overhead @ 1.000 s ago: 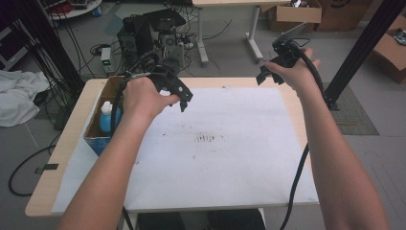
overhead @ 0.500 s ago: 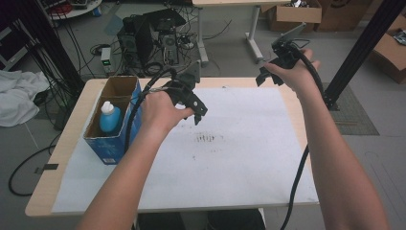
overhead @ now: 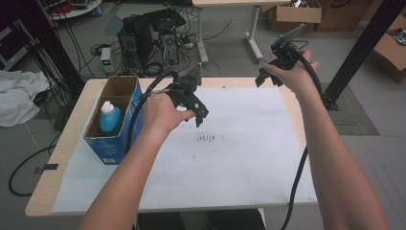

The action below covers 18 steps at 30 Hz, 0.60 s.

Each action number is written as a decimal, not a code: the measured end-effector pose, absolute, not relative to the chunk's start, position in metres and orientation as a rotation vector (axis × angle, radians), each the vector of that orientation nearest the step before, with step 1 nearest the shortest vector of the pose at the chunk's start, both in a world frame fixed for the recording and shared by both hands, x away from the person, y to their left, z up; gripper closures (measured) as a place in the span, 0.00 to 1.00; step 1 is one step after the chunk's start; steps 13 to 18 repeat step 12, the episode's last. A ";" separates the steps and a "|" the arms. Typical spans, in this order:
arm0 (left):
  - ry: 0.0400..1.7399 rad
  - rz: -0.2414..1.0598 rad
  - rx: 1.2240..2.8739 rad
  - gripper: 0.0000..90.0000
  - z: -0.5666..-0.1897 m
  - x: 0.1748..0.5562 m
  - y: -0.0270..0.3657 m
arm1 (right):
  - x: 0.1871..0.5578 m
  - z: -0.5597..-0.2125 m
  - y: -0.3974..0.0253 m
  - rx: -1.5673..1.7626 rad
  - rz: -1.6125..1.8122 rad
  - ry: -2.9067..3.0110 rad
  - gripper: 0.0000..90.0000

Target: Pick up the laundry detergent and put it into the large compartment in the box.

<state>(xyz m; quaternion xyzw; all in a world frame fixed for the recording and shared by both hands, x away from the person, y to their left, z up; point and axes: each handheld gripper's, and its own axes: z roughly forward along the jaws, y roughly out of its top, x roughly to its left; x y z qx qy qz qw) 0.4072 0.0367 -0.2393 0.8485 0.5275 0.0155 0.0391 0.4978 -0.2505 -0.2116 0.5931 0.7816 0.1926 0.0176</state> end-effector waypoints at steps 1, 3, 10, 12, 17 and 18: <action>1.616 0.045 2.604 0.00 -0.239 0.407 0.037 | 0.498 -0.212 -0.250 1.841 0.597 2.428 0.19; 1.613 0.042 2.605 0.00 -0.239 0.407 0.037 | 0.498 -0.212 -0.250 1.837 0.600 2.429 0.19; 1.607 0.036 2.608 0.00 -0.240 0.407 0.037 | 0.497 -0.211 -0.251 1.843 0.598 2.425 0.19; 1.604 0.033 2.611 0.00 -0.239 0.408 0.037 | 0.497 -0.211 -0.252 1.838 0.601 2.427 0.19; 1.604 0.033 2.611 0.00 -0.239 0.408 0.037 | 0.497 -0.211 -0.252 1.838 0.601 2.427 0.19; 1.604 0.033 2.611 0.00 -0.239 0.408 0.037 | 0.497 -0.211 -0.252 1.838 0.601 2.427 0.19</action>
